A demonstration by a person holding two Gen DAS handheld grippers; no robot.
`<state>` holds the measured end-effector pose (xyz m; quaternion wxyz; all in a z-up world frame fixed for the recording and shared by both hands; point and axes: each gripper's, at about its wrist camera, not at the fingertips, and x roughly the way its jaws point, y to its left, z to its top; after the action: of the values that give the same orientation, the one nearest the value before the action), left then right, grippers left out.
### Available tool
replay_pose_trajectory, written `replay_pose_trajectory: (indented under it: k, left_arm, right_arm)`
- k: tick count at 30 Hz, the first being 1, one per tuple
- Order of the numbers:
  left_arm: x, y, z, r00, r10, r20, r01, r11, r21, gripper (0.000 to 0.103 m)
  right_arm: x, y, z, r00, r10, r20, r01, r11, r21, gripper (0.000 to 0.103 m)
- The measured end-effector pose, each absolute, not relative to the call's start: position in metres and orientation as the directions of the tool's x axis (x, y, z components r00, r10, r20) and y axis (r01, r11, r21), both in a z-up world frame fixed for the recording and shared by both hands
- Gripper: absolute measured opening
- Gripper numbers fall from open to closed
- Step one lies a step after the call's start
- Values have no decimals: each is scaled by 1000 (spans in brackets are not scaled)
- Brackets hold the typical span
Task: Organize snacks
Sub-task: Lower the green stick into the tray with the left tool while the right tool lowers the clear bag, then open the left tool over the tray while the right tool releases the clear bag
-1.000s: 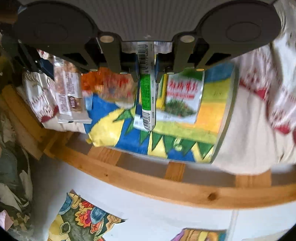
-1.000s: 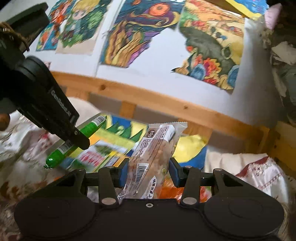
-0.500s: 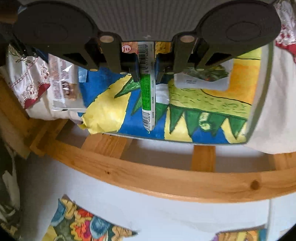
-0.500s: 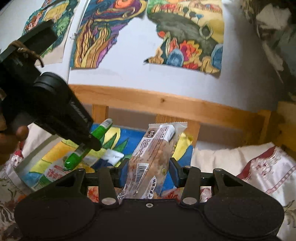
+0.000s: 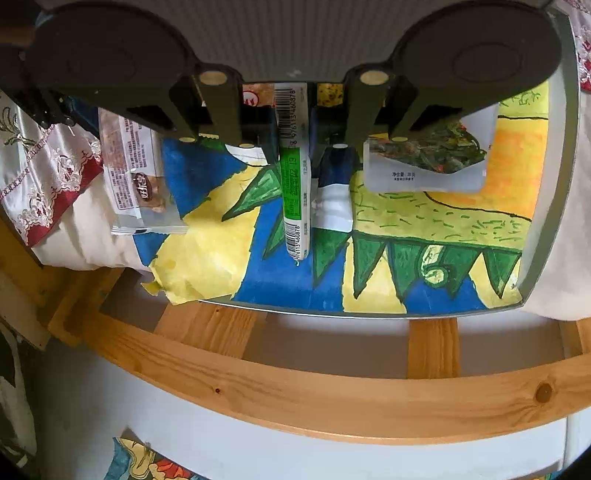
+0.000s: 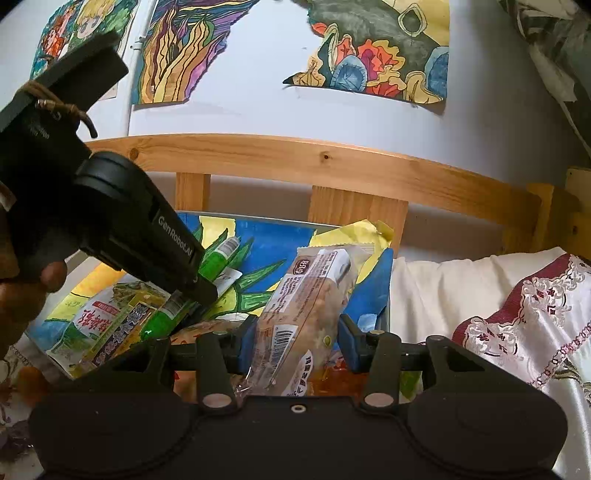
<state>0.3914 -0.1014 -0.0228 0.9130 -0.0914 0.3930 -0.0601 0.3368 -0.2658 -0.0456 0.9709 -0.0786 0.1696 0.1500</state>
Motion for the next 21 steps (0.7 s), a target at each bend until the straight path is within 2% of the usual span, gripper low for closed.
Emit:
replay_pose_trajectory:
  k: [8, 11, 13, 21]
  left_arm:
    - [395, -104, -26, 674, -177, -718, 37, 978, -206, 20]
    - [395, -101, -23, 680, -190, -709, 33, 973, -228, 21]
    - [392, -98, -20, 688, -200, -698, 36, 970, -242, 32]
    - [365, -83, 5, 764, -193, -615, 26, 963, -270, 72]
  right_arm:
    - [339, -269, -45, 897, 265, -353, -313, 946, -84, 49]
    - [338, -269, -45, 900, 262, -349, -308, 948, -83, 52]
    - [337, -269, -45, 902, 260, -346, -305, 949, -83, 53]
    - [324, -273, -24, 921, 248, -301, -282, 956, -74, 72]
